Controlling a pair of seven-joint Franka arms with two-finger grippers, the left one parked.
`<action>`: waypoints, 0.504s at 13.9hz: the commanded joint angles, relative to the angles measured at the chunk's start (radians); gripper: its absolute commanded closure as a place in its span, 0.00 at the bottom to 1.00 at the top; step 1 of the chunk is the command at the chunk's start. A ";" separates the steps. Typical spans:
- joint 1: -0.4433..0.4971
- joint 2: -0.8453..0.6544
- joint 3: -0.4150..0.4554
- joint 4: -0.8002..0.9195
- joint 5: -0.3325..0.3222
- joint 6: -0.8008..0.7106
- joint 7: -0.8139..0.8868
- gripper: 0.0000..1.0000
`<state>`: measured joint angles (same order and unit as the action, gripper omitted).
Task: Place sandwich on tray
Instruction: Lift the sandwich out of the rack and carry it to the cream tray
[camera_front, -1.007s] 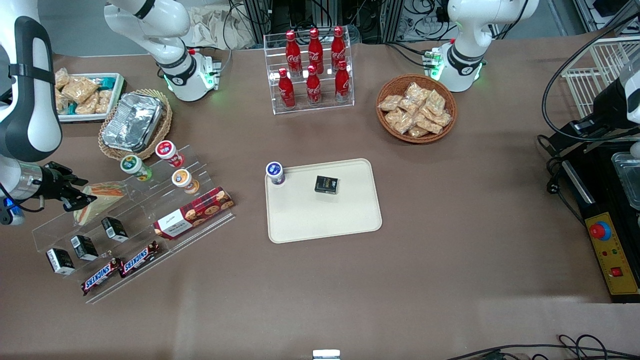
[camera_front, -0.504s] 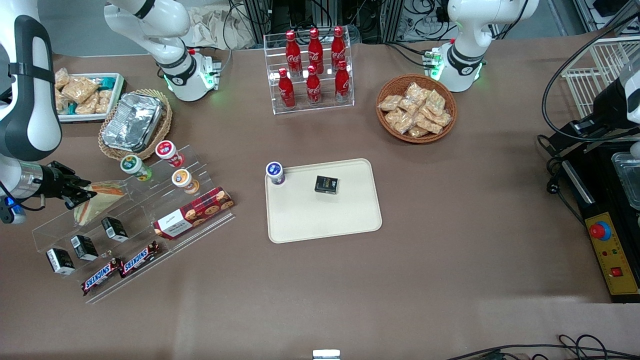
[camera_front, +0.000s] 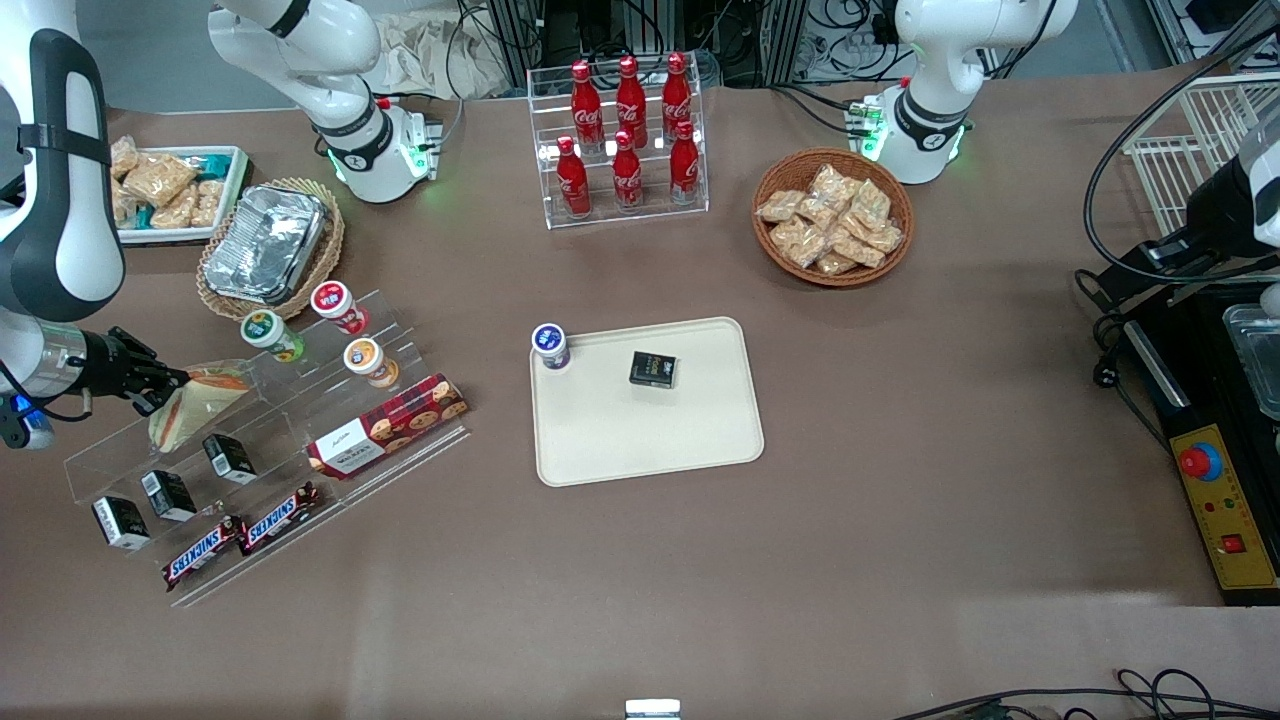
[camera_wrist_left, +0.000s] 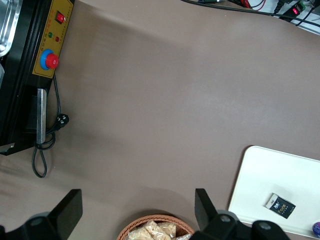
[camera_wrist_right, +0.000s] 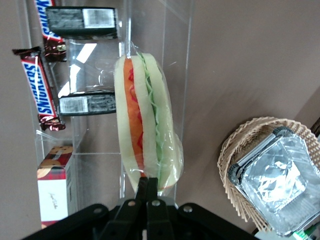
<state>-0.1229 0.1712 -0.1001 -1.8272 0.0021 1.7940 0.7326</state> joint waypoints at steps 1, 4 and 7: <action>0.003 -0.015 -0.004 0.029 0.009 -0.016 -0.085 1.00; 0.003 -0.016 -0.006 0.089 0.004 -0.025 -0.172 1.00; 0.006 -0.012 -0.004 0.181 0.004 -0.070 -0.310 1.00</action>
<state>-0.1228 0.1575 -0.1003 -1.7164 0.0021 1.7692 0.5111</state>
